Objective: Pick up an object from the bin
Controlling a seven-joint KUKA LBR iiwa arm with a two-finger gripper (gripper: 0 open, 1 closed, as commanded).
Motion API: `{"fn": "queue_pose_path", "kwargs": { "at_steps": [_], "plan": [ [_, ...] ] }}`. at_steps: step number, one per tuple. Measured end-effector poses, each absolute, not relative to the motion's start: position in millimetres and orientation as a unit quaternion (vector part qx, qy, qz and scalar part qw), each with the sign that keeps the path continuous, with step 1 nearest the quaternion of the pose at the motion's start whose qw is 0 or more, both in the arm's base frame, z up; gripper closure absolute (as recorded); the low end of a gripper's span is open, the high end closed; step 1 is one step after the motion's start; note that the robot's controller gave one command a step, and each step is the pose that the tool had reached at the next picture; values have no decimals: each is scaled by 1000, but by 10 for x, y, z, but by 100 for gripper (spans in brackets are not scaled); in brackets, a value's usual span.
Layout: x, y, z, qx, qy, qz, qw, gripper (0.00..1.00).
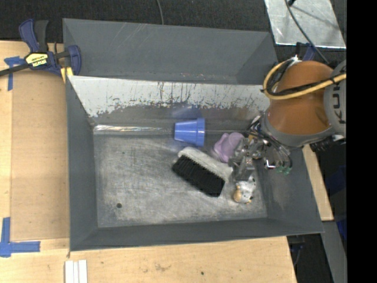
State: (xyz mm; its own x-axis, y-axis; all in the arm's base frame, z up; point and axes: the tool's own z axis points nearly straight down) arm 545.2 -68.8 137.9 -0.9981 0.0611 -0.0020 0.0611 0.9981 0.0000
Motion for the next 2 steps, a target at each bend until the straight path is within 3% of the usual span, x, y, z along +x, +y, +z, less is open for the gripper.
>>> {"fn": "queue_pose_path", "kwargs": {
  "at_steps": [1, 2],
  "plan": [
    [5426, -312, 1317, 48, 999, 1, 0, 0],
    [5426, -334, 1319, 49, 999, 0, 0, 0]
  ]
}}
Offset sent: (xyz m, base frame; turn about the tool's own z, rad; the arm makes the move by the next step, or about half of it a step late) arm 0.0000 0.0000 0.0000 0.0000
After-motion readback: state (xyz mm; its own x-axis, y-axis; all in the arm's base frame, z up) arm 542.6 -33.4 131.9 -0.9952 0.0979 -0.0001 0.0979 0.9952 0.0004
